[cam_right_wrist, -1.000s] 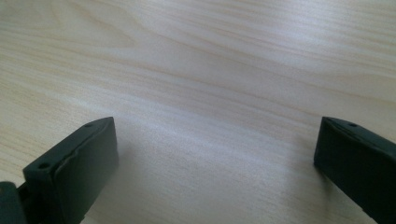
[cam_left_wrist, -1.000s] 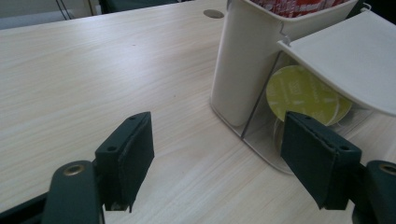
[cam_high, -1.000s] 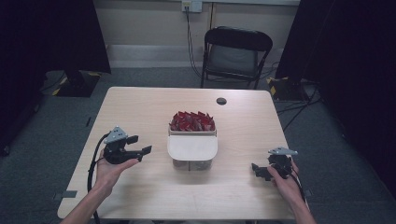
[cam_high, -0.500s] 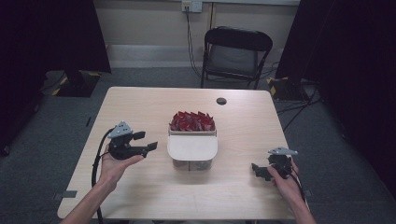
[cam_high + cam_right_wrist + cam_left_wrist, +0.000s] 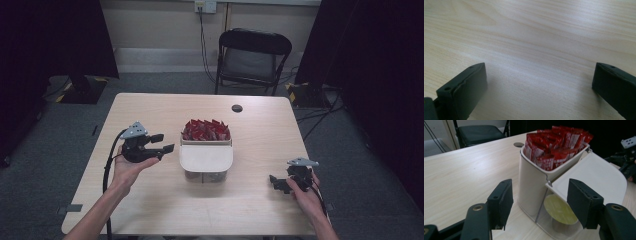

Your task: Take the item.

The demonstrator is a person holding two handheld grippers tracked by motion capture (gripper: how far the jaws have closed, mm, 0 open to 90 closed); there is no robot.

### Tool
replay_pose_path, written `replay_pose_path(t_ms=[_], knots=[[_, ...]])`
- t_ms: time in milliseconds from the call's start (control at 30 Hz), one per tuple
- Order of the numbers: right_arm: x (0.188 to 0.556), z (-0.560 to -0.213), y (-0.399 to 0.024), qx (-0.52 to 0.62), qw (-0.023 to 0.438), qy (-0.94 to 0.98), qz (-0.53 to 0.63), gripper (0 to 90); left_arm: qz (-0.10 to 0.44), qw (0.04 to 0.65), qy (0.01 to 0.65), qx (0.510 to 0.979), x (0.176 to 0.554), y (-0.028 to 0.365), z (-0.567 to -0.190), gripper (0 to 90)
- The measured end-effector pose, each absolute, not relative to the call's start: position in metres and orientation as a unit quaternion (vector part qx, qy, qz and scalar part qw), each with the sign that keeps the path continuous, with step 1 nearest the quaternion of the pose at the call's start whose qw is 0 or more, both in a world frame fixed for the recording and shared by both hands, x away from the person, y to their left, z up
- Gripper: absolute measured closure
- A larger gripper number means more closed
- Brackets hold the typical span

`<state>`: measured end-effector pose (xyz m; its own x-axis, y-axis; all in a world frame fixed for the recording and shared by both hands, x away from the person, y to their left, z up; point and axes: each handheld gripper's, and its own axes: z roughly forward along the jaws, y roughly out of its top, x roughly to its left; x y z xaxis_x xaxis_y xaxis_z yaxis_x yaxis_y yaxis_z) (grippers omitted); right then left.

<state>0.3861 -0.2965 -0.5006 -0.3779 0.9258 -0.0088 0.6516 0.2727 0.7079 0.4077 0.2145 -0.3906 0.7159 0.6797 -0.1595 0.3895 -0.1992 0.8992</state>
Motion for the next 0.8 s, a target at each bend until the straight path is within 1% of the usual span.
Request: replay_pose_path(t_ms=[133, 233, 433, 533, 700, 800], knots=[[0.386, -0.501, -0.296, 0.514, 0.217, 0.768, 0.316, 0.0, 0.137, 0.528, 0.347, 0.763, 0.411, 0.214, -0.387, 37.3], [0.386, -0.501, -0.296, 0.514, 0.217, 0.767, 0.316, 0.0, 0.124, 0.531, 0.334, 0.769, 0.416, 0.210, -0.383, 37.3], [0.386, -0.501, -0.296, 0.514, 0.217, 0.768, 0.316, 0.0, 0.122, 0.539, 0.319, 0.770, 0.424, 0.201, -0.374, 38.5], [0.386, -0.501, -0.296, 0.514, 0.217, 0.768, 0.316, 0.0, 0.112, 0.550, 0.310, 0.768, 0.429, 0.197, -0.374, 37.3], [0.386, -0.501, -0.296, 0.514, 0.217, 0.768, 0.316, 0.0, 0.114, 0.539, 0.308, 0.776, 0.432, 0.192, -0.375, 35.4], [0.386, -0.501, -0.296, 0.514, 0.217, 0.768, 0.316, 0.0, 0.115, 0.531, 0.303, 0.783, 0.438, 0.188, -0.374, 37.1]])
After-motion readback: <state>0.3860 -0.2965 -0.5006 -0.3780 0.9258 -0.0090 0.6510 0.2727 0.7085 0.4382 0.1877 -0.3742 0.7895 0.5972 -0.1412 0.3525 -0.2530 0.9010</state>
